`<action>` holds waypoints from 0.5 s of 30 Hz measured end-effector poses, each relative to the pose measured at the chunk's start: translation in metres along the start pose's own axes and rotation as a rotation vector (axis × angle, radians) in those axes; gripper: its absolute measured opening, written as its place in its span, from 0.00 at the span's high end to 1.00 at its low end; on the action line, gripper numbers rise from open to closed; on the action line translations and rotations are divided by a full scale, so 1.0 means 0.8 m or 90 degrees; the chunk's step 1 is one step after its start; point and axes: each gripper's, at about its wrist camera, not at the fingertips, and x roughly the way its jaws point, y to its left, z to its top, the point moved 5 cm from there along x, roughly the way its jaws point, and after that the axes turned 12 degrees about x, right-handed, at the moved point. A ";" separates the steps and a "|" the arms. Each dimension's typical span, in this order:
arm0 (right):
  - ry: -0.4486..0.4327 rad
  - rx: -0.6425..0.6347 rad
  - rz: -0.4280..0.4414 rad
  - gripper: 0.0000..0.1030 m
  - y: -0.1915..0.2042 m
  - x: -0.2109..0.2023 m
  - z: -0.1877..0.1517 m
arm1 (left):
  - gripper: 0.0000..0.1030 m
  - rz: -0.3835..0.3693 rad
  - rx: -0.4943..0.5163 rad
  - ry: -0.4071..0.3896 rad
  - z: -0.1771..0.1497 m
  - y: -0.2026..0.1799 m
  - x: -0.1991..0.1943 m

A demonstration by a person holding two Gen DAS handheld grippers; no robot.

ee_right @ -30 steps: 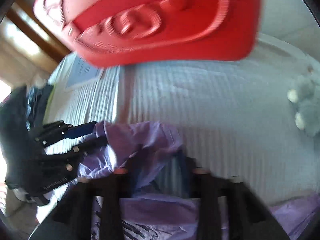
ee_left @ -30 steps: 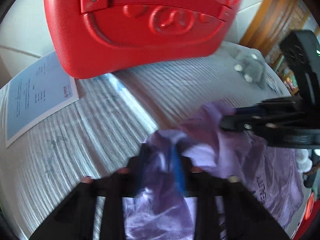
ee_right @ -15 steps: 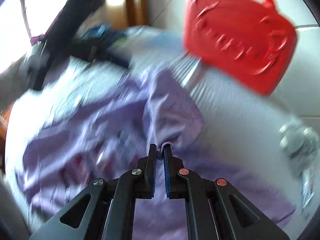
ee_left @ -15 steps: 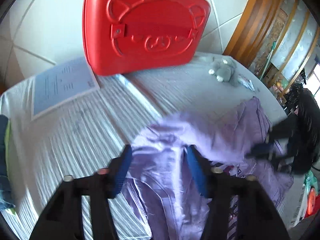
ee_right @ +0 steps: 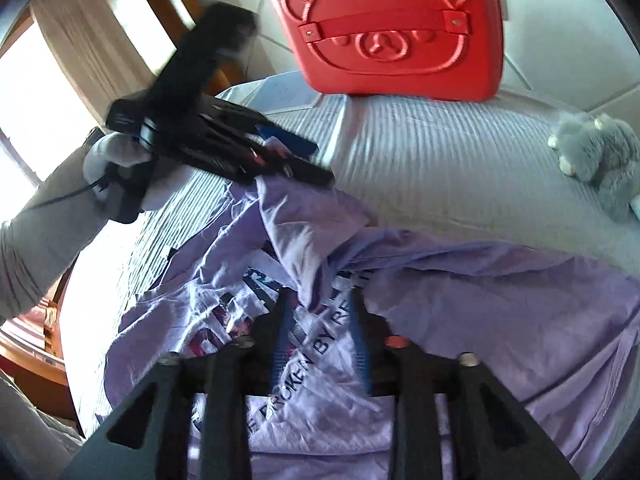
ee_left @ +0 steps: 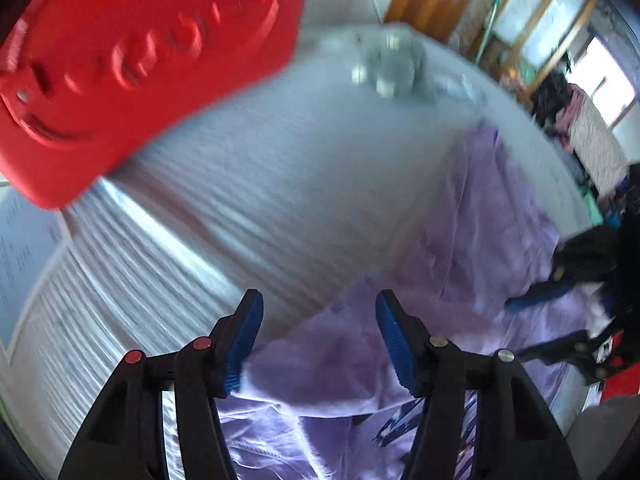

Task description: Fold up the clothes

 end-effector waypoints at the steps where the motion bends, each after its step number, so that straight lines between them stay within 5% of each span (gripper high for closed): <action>1: -0.002 -0.007 -0.003 0.57 0.003 0.002 -0.003 | 0.42 -0.002 0.001 0.001 -0.005 -0.003 0.002; 3: -0.002 -0.020 -0.015 0.56 0.005 0.009 -0.005 | 0.44 0.001 0.001 -0.004 -0.013 -0.007 0.002; 5: 0.007 -0.022 -0.018 0.56 0.006 0.022 -0.003 | 0.68 0.017 0.001 -0.009 -0.018 -0.009 -0.002; 7: 0.032 -0.035 -0.022 0.79 0.009 0.039 -0.002 | 0.86 0.040 0.006 -0.008 -0.023 -0.013 -0.006; 8: 0.047 -0.048 -0.039 0.97 0.011 0.046 -0.001 | 0.89 0.055 0.014 -0.011 -0.024 -0.015 -0.011; 11: 0.049 -0.086 -0.078 0.97 0.016 0.050 0.012 | 0.91 0.127 0.016 -0.036 -0.021 -0.014 -0.034; 15: -0.043 -0.143 -0.150 0.97 0.014 0.030 0.077 | 0.91 0.263 -0.069 -0.121 -0.001 0.031 -0.073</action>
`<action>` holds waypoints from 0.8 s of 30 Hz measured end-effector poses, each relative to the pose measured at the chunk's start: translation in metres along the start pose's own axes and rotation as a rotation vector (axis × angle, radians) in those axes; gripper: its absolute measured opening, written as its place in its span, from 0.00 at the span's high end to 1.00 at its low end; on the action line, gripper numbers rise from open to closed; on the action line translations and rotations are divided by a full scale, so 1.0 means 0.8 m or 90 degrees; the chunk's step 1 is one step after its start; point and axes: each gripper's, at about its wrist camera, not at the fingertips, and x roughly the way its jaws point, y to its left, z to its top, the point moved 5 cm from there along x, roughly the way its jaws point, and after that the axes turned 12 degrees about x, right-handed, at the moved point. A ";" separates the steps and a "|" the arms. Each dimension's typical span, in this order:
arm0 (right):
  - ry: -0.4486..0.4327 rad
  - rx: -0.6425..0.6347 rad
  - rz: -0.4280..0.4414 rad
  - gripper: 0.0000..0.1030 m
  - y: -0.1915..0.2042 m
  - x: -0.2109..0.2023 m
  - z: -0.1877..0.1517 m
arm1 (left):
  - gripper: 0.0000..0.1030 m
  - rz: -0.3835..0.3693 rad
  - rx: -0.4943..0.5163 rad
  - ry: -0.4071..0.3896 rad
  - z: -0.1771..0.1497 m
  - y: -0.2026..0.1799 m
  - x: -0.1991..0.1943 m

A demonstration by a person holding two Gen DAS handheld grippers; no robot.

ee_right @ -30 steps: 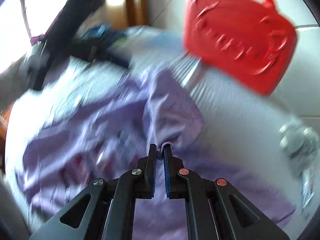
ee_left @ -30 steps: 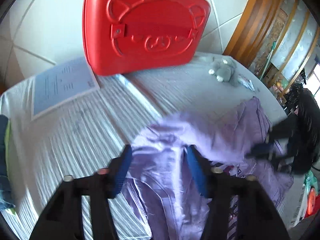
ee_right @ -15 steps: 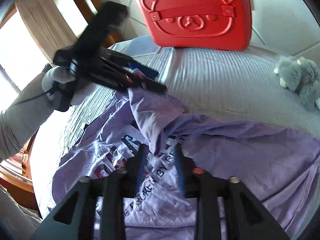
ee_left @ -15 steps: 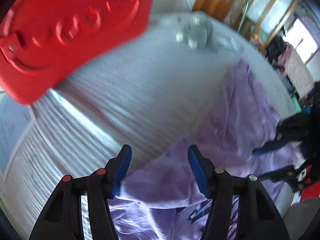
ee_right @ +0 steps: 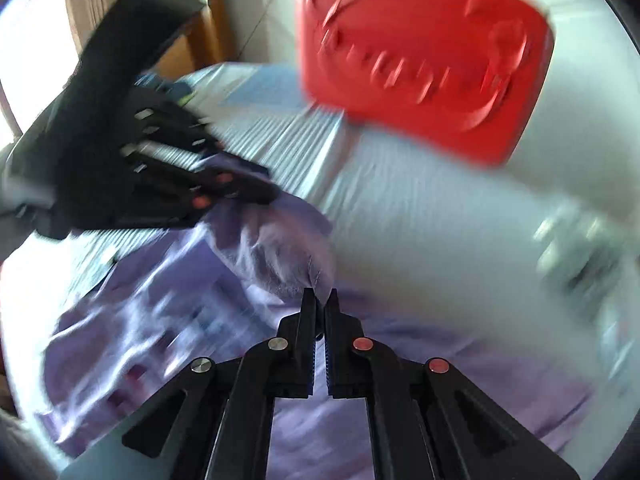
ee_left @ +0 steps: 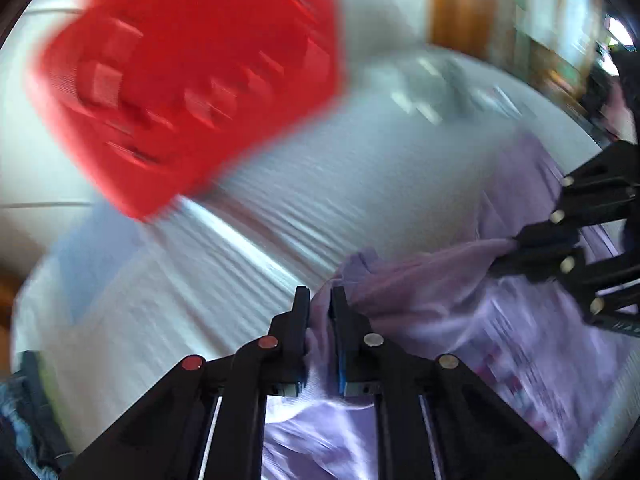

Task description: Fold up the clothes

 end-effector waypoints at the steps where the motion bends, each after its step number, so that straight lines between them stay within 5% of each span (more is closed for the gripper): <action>1: -0.031 -0.010 -0.024 0.97 -0.006 -0.002 0.020 | 0.90 0.038 -0.029 -0.019 0.008 0.017 -0.003; 3: -0.093 -0.029 -0.073 0.94 -0.017 -0.005 0.061 | 0.85 0.113 -0.088 -0.057 0.024 0.050 -0.011; 5: -0.136 -0.021 -0.130 0.75 -0.030 0.005 0.093 | 0.39 0.097 -0.157 -0.066 0.028 0.077 -0.003; 6: -0.126 -0.003 -0.155 0.57 -0.041 0.015 0.107 | 0.30 0.083 -0.179 -0.068 0.027 0.084 -0.001; 12: -0.091 0.119 -0.100 0.52 -0.087 -0.008 0.086 | 0.26 0.039 -0.163 -0.038 -0.016 0.070 -0.025; 15: -0.055 0.163 -0.116 0.52 -0.115 -0.047 0.016 | 0.26 0.022 -0.145 -0.014 -0.060 0.040 -0.062; 24: 0.091 0.358 -0.214 0.51 -0.164 -0.195 -0.292 | 0.26 -0.032 -0.187 0.069 -0.210 -0.088 -0.159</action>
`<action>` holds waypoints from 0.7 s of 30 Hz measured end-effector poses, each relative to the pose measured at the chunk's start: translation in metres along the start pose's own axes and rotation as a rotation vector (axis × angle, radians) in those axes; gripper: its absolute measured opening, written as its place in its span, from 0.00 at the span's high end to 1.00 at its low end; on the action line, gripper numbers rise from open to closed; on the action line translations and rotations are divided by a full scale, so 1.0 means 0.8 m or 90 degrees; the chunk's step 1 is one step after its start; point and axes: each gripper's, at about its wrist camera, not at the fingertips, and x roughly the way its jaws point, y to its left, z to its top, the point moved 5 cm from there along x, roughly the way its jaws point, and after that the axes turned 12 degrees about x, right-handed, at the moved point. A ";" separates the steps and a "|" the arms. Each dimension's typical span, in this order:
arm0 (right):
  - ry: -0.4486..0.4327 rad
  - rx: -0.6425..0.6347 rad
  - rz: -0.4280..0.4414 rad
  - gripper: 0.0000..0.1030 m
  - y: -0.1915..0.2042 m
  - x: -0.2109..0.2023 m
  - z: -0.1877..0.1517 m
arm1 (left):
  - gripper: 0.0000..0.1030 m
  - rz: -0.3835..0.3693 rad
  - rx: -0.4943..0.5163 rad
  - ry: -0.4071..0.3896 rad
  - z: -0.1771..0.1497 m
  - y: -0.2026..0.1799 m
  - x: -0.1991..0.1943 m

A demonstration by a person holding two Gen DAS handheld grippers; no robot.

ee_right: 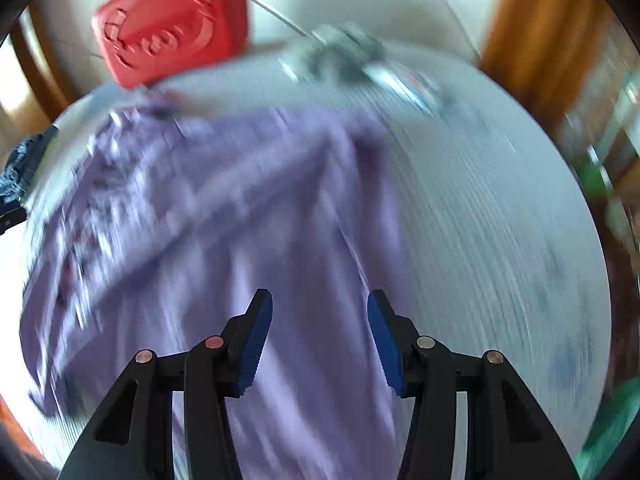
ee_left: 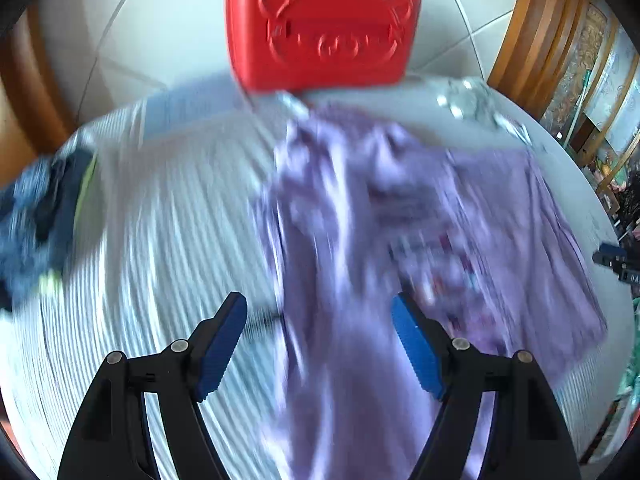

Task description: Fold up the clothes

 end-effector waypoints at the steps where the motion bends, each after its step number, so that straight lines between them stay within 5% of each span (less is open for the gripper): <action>1: 0.010 0.019 -0.005 0.51 -0.018 -0.005 -0.022 | 0.26 -0.002 -0.007 0.009 -0.018 -0.008 -0.004; 9: 0.049 0.089 0.001 0.45 -0.085 -0.026 -0.113 | 0.24 -0.061 -0.079 0.053 -0.136 -0.061 -0.045; 21: 0.055 0.051 0.032 0.38 -0.082 -0.027 -0.137 | 0.24 -0.075 -0.100 0.108 -0.213 -0.115 -0.036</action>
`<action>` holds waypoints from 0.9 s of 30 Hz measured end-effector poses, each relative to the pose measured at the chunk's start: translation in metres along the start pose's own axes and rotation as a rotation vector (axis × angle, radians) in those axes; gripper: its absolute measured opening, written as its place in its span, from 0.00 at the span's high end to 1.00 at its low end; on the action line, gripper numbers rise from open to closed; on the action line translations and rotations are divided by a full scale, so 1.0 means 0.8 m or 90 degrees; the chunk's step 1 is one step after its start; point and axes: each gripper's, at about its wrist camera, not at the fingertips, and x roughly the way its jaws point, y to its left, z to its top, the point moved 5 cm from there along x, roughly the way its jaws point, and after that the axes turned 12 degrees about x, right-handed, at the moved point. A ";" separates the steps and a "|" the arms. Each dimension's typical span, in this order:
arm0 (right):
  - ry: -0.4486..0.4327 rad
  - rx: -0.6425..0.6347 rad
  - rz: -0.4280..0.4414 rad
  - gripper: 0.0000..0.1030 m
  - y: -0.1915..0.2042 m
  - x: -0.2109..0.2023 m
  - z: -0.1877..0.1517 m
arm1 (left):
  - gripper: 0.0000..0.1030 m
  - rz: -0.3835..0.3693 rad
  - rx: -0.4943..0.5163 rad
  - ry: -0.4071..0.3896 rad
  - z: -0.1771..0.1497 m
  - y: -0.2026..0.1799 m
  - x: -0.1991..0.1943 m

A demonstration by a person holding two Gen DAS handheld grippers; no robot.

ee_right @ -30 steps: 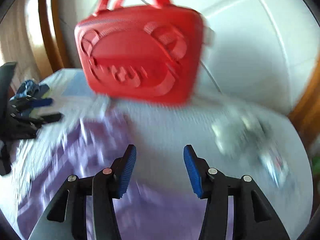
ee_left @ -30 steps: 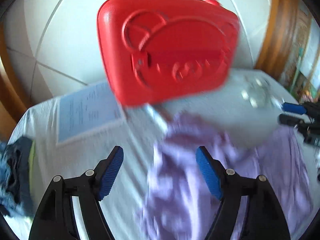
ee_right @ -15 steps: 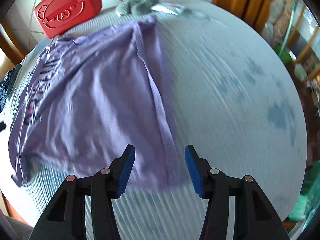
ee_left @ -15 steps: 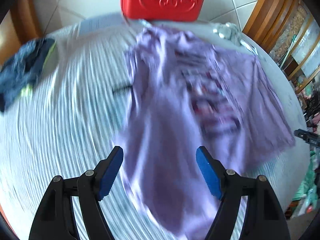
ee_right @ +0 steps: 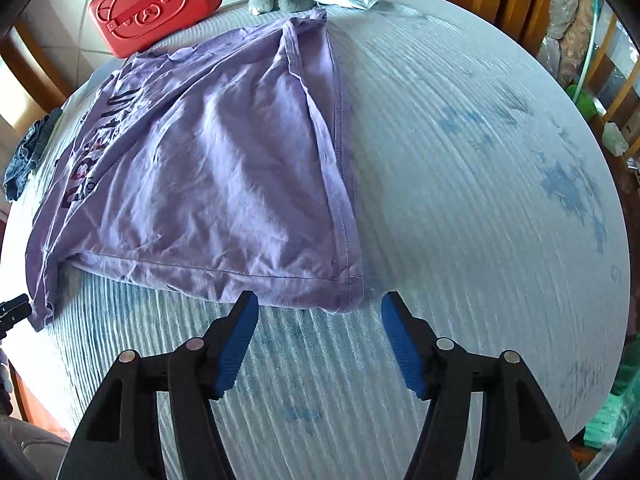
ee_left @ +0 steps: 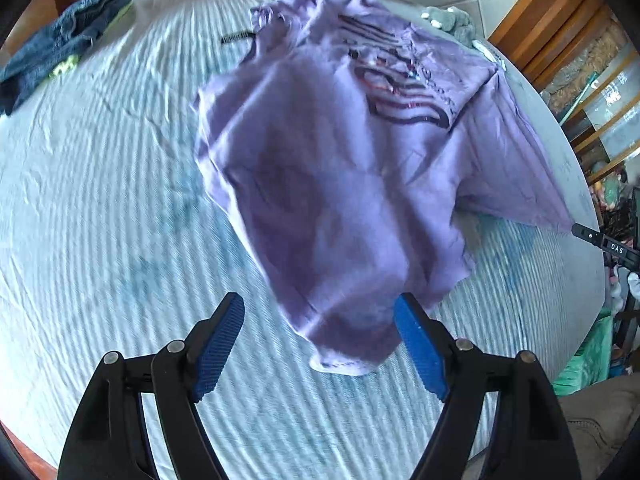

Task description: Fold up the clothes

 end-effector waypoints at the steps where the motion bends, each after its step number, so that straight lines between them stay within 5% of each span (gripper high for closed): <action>1: 0.000 -0.003 0.003 0.38 0.001 0.000 -0.001 | 0.24 0.003 0.005 0.005 -0.003 -0.005 0.003; 12: -0.016 -0.060 -0.006 0.38 0.006 0.005 0.000 | 0.25 0.075 0.059 0.074 -0.007 -0.039 0.014; 15: -0.013 -0.071 -0.003 0.38 0.009 0.015 0.004 | 0.47 0.099 0.076 0.090 -0.004 -0.042 0.012; 16: -0.008 -0.072 -0.001 0.39 0.010 0.019 0.004 | 0.67 0.092 0.072 0.089 -0.002 -0.041 0.009; 17: -0.001 -0.077 -0.001 0.52 0.011 0.024 0.004 | 0.89 0.082 0.065 0.090 0.000 -0.040 0.006; 20: -0.011 -0.110 -0.016 0.88 0.022 0.022 0.002 | 0.94 0.063 0.050 0.056 0.008 -0.038 -0.005; 27: -0.031 -0.054 0.014 0.92 0.010 -0.014 0.000 | 0.94 -0.007 0.043 -0.031 0.011 -0.040 -0.066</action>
